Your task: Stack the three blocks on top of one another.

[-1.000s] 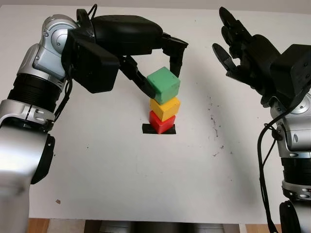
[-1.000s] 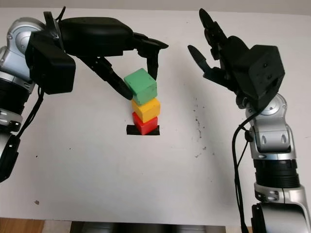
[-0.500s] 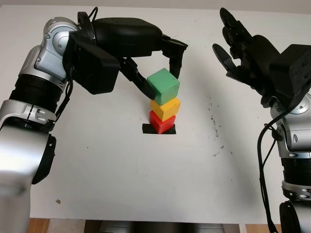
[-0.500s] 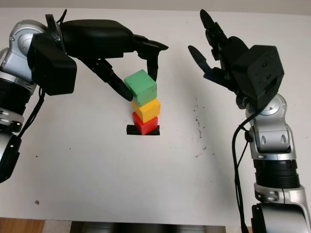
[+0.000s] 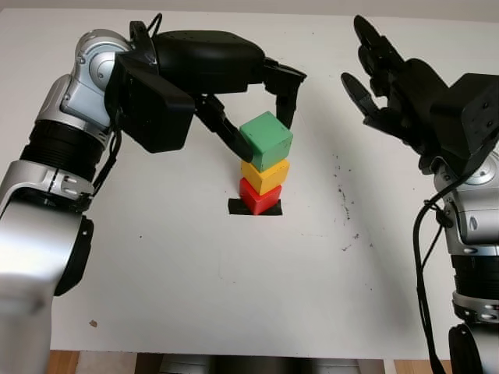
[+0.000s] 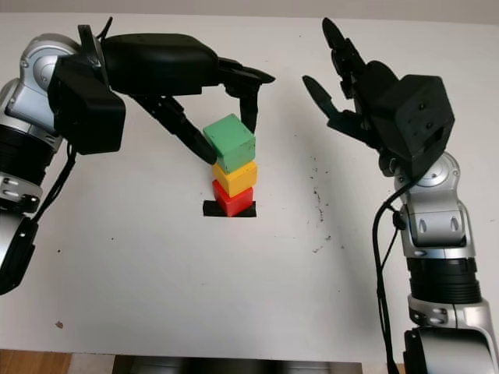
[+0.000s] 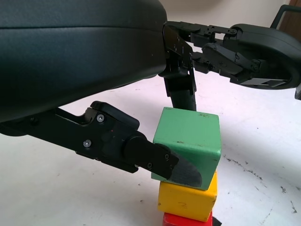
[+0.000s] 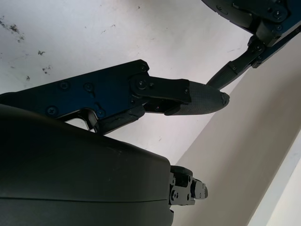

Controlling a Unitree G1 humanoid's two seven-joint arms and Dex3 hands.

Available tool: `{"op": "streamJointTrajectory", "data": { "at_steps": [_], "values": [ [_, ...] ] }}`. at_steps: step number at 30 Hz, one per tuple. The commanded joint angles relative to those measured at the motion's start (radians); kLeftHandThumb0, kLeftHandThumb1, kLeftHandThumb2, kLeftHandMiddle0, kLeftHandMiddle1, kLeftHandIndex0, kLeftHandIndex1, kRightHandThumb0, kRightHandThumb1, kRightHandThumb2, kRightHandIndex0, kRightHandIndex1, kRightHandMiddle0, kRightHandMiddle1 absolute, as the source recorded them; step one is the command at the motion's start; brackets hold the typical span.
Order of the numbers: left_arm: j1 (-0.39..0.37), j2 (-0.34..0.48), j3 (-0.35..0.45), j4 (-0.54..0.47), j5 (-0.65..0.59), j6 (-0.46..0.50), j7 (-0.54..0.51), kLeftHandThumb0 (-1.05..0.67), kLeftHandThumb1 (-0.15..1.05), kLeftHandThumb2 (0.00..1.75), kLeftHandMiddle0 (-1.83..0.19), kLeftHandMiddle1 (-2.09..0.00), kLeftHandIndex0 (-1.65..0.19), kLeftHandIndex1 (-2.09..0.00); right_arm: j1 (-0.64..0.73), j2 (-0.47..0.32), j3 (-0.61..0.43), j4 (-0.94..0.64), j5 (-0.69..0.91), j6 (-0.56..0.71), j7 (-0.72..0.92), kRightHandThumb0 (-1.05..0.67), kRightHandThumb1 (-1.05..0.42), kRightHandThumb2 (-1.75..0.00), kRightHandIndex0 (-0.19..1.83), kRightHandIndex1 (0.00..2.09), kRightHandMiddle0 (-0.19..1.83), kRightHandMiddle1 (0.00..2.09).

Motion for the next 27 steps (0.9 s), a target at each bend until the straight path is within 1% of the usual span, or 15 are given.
{"op": "streamJointTrajectory", "data": {
  "at_steps": [1, 8, 14, 27],
  "values": [
    [-0.017, 0.001, -0.01, -0.004, -0.003, -0.001, -0.007, -0.46, 1.05, 0.11, -0.12, -0.05, -0.27, -1.57, 0.008, 0.004, -0.006, -0.028, 0.003, 0.007, -0.007, -0.65, -1.05, -0.49, -0.1, 0.06, 0.0, 0.0],
    [-0.016, 0.0, -0.013, -0.014, -0.003, 0.015, -0.02, -0.45, 1.05, 0.11, -0.12, -0.05, -0.27, -1.56, 0.009, 0.002, -0.004, -0.018, 0.0, -0.009, -0.006, -0.65, -1.05, -0.5, -0.1, 0.06, 0.0, 0.0],
    [-0.015, 0.004, -0.018, -0.021, 0.005, 0.011, -0.022, -0.46, 1.05, 0.13, -0.11, -0.05, -0.28, -1.52, 0.009, 0.002, -0.007, -0.019, 0.007, -0.007, -0.003, -0.65, -1.05, -0.5, -0.11, 0.05, -0.01, 0.0],
    [-0.006, -0.006, -0.007, -0.03, -0.017, 0.027, -0.022, -0.48, 1.05, 0.15, -0.11, -0.05, -0.28, -1.53, 0.01, 0.001, -0.004, -0.022, 0.001, -0.006, -0.007, -0.65, -1.05, -0.5, -0.1, 0.06, 0.0, 0.0]
  ]
}}
